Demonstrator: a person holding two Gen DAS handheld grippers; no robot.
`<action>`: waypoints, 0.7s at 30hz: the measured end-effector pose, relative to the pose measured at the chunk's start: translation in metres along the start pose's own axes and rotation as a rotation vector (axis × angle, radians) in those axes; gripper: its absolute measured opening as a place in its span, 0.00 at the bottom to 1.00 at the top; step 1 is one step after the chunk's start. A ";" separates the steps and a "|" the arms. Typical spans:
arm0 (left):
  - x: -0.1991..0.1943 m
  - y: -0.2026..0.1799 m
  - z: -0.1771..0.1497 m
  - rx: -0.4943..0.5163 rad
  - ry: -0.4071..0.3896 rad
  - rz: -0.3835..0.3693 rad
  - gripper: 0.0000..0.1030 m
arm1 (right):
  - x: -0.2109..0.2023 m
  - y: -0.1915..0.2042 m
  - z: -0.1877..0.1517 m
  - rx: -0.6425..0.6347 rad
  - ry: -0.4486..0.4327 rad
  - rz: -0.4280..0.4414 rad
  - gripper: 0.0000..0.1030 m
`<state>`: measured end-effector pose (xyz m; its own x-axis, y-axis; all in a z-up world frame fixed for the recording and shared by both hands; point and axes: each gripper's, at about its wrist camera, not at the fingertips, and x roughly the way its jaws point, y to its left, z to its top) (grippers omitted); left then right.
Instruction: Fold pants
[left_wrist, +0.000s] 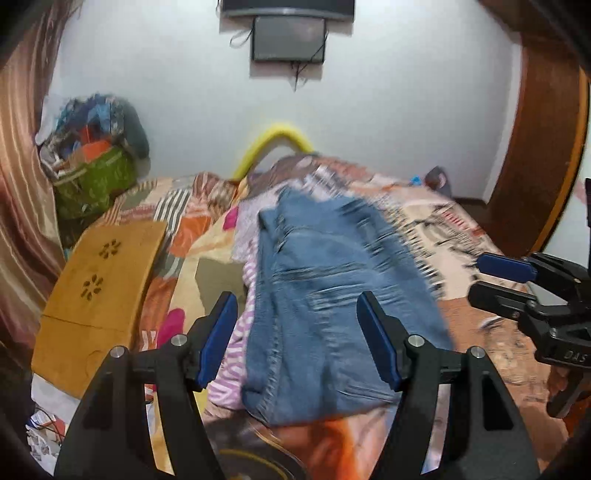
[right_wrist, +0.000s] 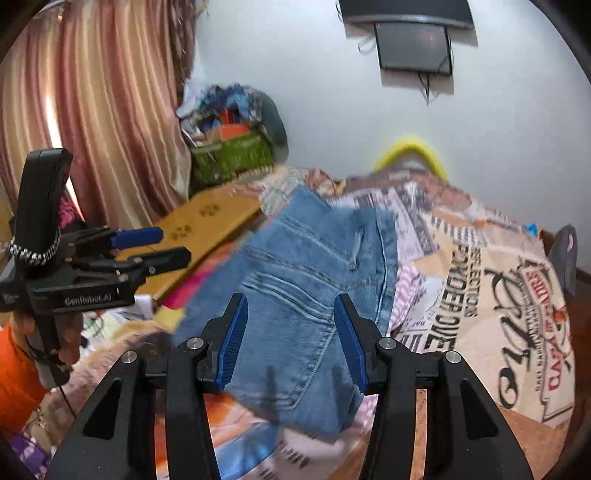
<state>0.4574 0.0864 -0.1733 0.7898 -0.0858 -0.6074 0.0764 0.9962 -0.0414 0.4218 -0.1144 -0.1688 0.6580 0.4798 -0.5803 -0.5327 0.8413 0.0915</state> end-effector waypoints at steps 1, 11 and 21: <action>-0.013 -0.005 0.001 -0.001 -0.019 -0.009 0.66 | -0.013 0.005 0.002 0.000 -0.021 -0.001 0.44; -0.170 -0.052 0.002 0.050 -0.245 -0.039 0.66 | -0.143 0.052 0.009 -0.007 -0.233 -0.021 0.44; -0.295 -0.075 -0.026 0.056 -0.432 -0.004 0.66 | -0.247 0.112 -0.011 -0.038 -0.429 -0.039 0.44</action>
<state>0.2031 0.0378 -0.0114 0.9706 -0.0993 -0.2191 0.1033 0.9946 0.0070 0.1938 -0.1409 -0.0238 0.8352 0.5149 -0.1931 -0.5172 0.8548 0.0422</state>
